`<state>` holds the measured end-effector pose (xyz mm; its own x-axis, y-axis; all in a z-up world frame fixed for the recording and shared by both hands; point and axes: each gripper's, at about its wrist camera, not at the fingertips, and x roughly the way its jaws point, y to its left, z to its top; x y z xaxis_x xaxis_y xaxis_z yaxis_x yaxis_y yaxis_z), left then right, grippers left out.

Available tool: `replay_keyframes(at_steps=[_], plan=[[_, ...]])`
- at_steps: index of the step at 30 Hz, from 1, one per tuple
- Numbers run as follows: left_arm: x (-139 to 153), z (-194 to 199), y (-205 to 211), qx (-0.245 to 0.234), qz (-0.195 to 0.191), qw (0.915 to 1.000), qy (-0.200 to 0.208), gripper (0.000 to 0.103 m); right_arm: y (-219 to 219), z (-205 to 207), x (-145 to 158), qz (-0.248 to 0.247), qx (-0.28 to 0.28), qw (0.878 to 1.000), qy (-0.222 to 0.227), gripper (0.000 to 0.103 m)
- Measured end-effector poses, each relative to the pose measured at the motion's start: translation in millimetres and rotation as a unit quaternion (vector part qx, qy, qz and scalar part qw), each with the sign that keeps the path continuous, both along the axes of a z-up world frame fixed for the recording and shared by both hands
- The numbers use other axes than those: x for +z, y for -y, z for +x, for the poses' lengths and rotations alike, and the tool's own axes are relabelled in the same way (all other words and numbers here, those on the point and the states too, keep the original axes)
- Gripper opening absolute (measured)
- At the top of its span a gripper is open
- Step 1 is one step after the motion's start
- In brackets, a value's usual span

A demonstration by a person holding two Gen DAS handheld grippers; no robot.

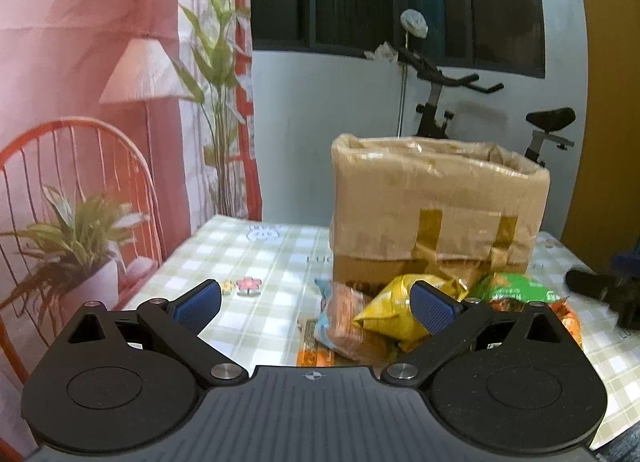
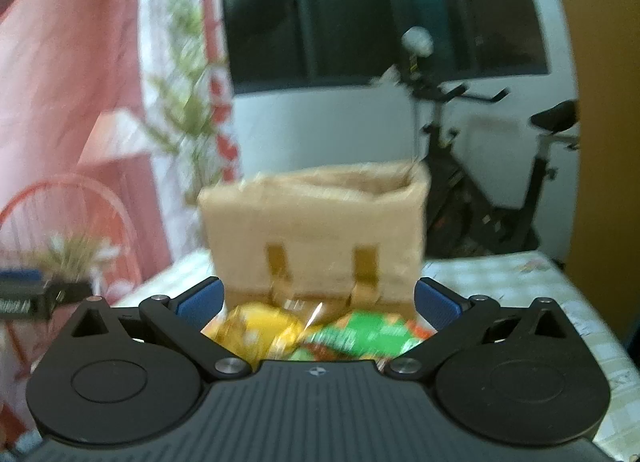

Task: Organize snacks
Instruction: 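Lower the right tool to the green rice cracker bag and grasp it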

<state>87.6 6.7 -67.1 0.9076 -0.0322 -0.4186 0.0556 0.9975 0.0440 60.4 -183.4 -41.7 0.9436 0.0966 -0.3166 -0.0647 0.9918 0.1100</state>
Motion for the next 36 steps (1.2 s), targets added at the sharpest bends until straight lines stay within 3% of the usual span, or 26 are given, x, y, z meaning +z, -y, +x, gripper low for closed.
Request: replay_keyframes(at_steps=[5,18,36], plan=[[-15,11,-6,0.005,-0.003,0.9998,-0.018,0.098,-14,16,-32,-0.05,0.036,0.997,-0.036,0.103],[-45,30,-11,0.011,-0.004,0.9986,-0.052,0.097,-44,53,-99,-0.121,0.11,0.98,-0.112,0.103],[-75,38,-9,-0.025,-0.021,0.995,-0.095,0.089,-49,64,-119,-0.17,0.138,0.964,-0.151,0.103]])
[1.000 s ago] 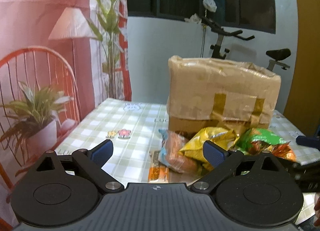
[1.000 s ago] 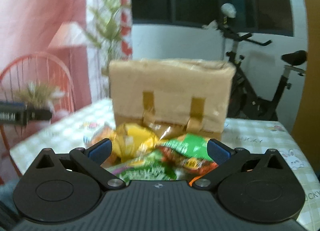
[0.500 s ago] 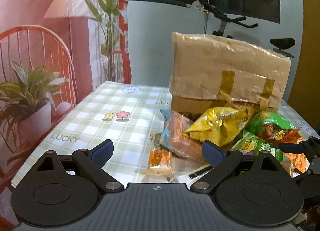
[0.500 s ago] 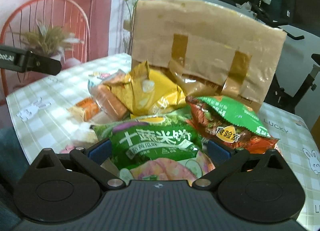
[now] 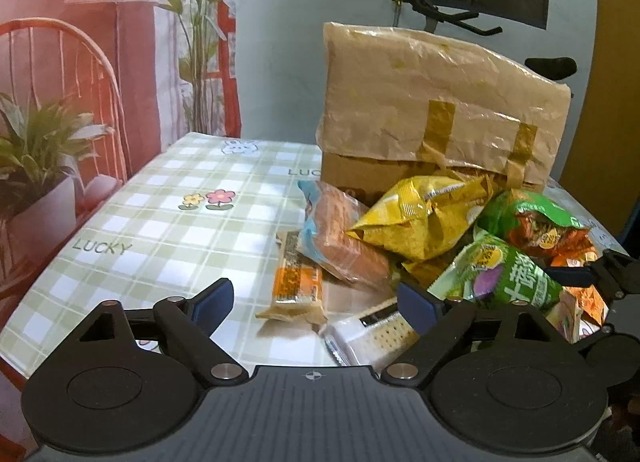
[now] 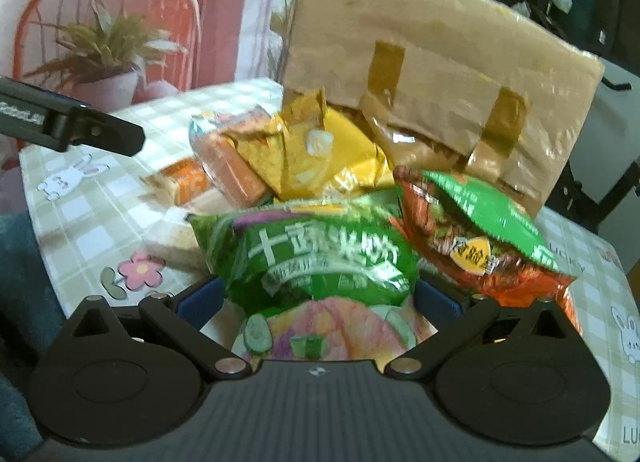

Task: Organize snacks
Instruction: 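Lower the right tool to the green rice cracker bag and grasp it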

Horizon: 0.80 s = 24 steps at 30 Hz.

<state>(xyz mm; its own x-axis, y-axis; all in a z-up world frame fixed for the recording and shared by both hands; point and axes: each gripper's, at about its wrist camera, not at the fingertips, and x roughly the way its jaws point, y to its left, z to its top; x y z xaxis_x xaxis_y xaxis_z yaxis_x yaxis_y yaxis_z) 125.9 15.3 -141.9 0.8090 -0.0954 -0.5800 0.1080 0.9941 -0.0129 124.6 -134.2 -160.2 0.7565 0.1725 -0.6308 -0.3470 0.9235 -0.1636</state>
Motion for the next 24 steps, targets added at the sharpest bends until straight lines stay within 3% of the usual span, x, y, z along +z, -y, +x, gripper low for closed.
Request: replay_keyframes(at_steps=[4,12,24], plan=[[-5,-1,0,-0.003,-0.003,1.0,-0.003,0.086,-2,1,-4,-0.003,-0.009,1.0,0.005,0.103],[-10,2,2,-0.008,0.0,0.9998,-0.017,0.076,11,-14,1,0.04,-0.02,0.998,0.033,0.079],[-8,-2,1,-0.006,-0.01,0.9998,-0.013,0.073,15,-33,27,0.108,0.011,0.993,0.05,0.075]])
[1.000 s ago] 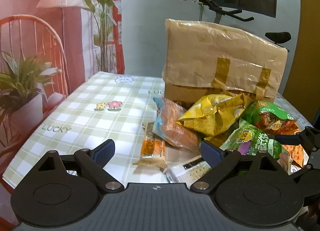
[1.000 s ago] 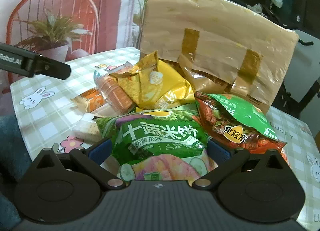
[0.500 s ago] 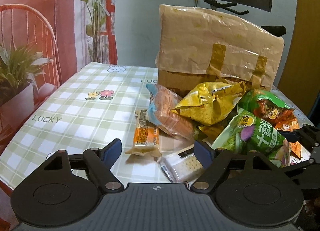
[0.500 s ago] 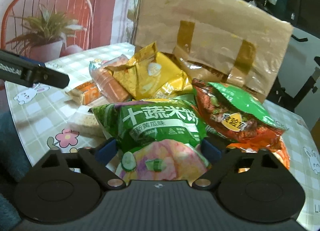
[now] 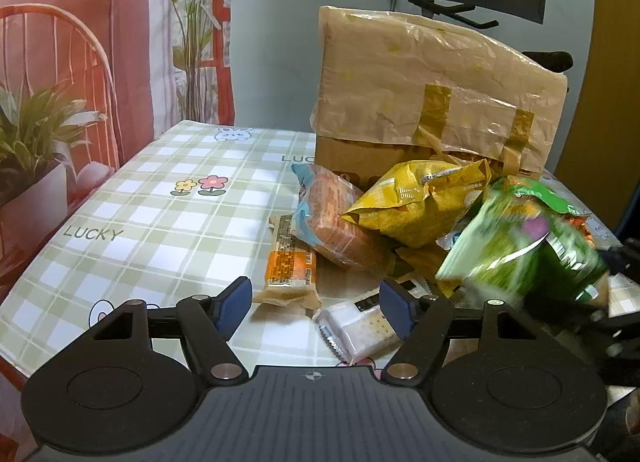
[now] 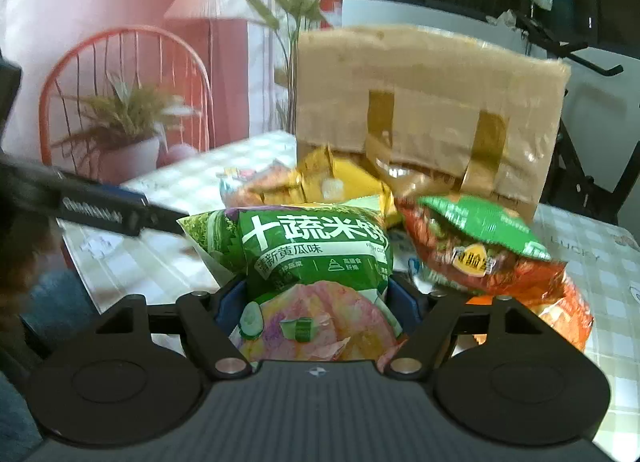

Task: Organize snacks
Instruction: 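Lower the right tool to the green rice cracker bag and grasp it, then grasp the white cracker sleeve with the left tool while the right tool holds the green bag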

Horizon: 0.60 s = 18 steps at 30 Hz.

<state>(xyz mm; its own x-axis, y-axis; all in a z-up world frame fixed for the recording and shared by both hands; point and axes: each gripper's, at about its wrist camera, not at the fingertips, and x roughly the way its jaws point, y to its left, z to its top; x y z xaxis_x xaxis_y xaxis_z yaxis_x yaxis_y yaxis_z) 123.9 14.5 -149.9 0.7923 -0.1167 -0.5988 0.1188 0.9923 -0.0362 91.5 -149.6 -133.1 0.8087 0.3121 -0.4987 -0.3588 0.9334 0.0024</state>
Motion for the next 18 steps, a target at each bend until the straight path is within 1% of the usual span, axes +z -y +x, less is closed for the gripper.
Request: replay_keyframes(at_steps=[3,7,9,12,13,15,18], plan=[[2,-2,0,-0.005,-0.005,1.0,0.006,0.073,5,-10,12,0.016,-0.006,0.999,0.027,0.075],[2,-5,1,-0.014,-0.01,0.9998,0.012,0.072,10,-19,26,0.02,-0.026,0.997,0.067,0.075],[2,-4,2,-0.018,-0.012,0.9996,0.016,0.071,11,-22,30,0.018,-0.039,0.995,0.086,0.075],[0,1,4,-0.029,-0.014,0.9992,0.024,0.069,17,-27,34,0.03,-0.055,0.992,0.108,0.075],[-2,5,7,-0.04,-0.012,0.9988,0.024,0.069,18,-27,35,0.033,-0.06,0.991,0.113,0.075],[-7,14,14,-0.066,-0.001,0.9976,0.02,0.061,21,-29,35,0.033,-0.074,0.989,0.121,0.075],[-16,29,28,-0.115,0.009,0.9933,0.001,0.06,26,-28,35,0.034,-0.091,0.988,0.123,0.075]])
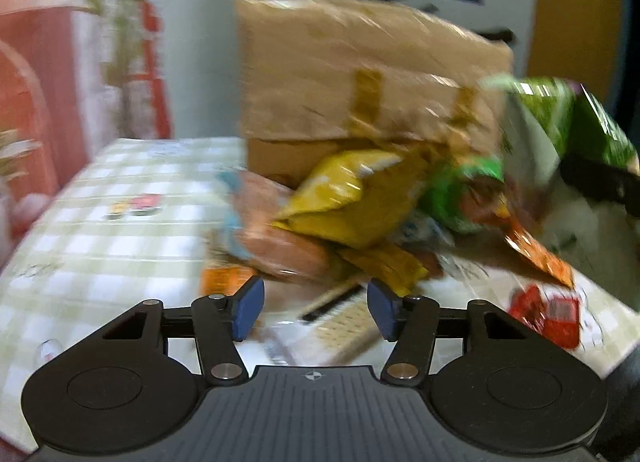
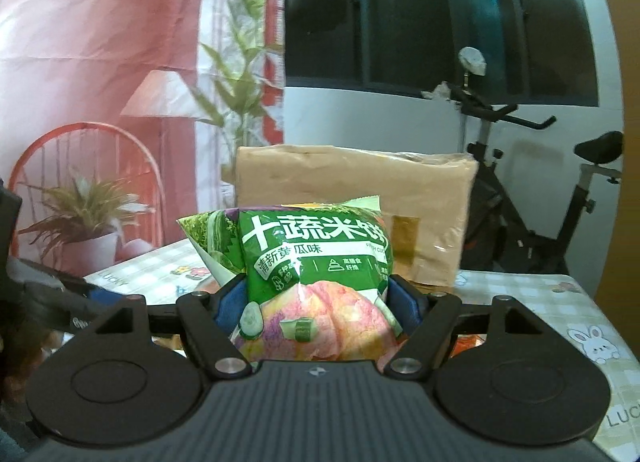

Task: Organize snacks
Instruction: 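Grasp the white cracker sleeve with the left tool while the right tool holds the green bag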

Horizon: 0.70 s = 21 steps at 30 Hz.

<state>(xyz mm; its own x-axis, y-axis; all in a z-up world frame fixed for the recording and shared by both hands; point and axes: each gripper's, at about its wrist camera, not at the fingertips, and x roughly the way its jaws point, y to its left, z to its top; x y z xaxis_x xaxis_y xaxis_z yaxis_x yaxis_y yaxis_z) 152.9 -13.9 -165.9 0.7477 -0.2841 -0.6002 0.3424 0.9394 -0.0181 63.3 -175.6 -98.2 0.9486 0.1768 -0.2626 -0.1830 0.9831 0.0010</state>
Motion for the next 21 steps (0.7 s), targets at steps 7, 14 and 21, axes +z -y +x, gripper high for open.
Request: replay_keyframes(at_steps=[7,14,21], plan=[[-23,40,14,-0.032,0.005,0.9991,-0.028,0.06,5,-2,-4,0.002,-0.009,1.0,-0.004,0.075],[-40,55,10,-0.026,-0.013,0.9974,-0.066,0.06,5,1,-4,0.003,-0.01,1.0,-0.008,0.075],[-41,36,6,-0.034,-0.038,0.9952,-0.084,0.062,5,2,-6,0.006,-0.007,1.0,-0.013,0.075]])
